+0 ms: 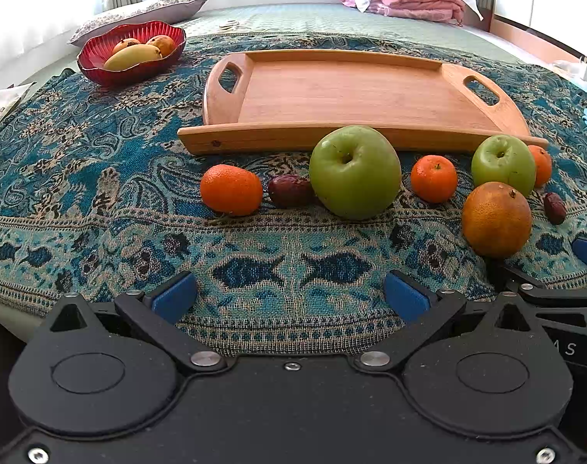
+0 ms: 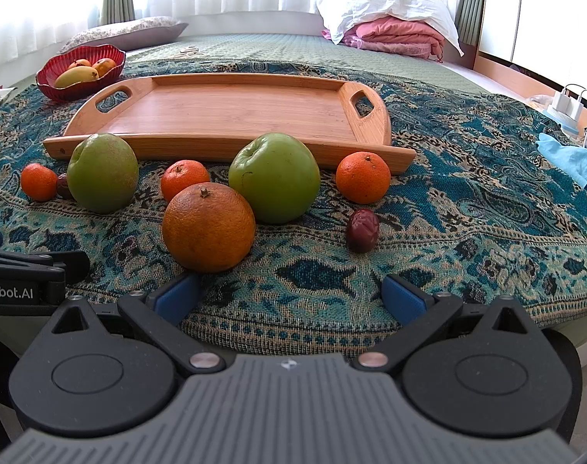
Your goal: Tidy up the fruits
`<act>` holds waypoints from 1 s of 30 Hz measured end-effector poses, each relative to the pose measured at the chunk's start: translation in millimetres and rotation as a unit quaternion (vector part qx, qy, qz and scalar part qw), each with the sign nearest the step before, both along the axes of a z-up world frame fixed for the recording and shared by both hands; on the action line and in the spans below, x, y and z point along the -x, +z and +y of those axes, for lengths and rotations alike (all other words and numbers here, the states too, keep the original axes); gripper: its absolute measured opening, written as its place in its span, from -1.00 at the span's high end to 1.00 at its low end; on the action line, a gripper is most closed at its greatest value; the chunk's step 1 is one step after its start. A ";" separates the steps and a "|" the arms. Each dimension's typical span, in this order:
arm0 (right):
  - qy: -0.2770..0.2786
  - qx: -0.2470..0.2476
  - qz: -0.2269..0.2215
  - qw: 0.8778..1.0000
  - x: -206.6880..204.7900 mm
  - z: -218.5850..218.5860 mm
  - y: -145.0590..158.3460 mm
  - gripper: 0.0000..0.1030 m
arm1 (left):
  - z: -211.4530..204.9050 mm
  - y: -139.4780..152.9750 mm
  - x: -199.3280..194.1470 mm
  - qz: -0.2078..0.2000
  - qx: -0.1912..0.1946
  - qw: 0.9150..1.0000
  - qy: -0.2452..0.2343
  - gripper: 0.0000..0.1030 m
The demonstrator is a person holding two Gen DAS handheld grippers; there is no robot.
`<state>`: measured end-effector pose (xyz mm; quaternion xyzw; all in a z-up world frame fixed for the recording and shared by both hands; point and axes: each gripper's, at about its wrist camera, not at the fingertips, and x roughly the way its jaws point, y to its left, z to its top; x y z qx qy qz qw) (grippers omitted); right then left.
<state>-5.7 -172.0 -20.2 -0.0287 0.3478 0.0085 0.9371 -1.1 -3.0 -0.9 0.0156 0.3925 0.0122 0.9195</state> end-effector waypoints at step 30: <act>0.024 -0.018 -0.050 0.998 17.6 -2.2 3.9 -0.98 | 0.3 8.0 7.0 -0.024 0.005 1.000 -0.014 -0.82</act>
